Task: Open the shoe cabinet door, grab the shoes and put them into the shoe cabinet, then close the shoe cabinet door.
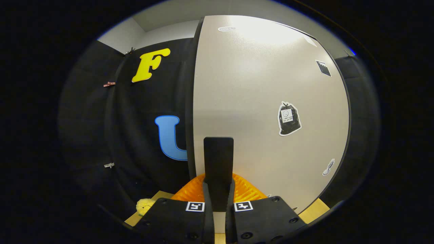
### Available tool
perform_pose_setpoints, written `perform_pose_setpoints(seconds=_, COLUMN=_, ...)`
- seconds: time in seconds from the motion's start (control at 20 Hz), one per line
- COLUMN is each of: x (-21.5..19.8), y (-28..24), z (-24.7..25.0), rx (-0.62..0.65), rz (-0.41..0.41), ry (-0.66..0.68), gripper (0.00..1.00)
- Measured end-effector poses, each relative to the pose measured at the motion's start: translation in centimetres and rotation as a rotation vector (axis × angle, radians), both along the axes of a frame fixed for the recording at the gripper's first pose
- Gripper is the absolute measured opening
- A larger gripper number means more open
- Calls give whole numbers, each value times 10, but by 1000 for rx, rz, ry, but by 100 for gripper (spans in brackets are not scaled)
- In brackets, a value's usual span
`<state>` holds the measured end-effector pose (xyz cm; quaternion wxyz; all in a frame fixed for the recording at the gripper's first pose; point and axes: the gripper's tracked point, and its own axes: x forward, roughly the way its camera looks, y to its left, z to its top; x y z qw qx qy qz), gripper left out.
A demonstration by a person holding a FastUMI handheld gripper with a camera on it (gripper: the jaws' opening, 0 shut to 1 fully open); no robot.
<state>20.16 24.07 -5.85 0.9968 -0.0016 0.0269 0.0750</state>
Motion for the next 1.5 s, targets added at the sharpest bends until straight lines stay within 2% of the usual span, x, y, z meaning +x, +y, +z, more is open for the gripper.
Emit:
perform_pose_setpoints(seconds=0.25, x=-39, y=-3, z=9, rx=18, rz=87, ry=21, gripper=16)
perform_pose_setpoints(seconds=0.85, x=-121, y=-50, z=15, rx=34, rz=225, ry=33, gripper=17)
perform_pose_setpoints(seconds=1.15, x=-151, y=-86, z=18, rx=47, rz=233, ry=28, gripper=16)
perform_pose_setpoints(seconds=1.5, x=-180, y=-139, z=23, rx=29, rz=182, ry=19, gripper=16)
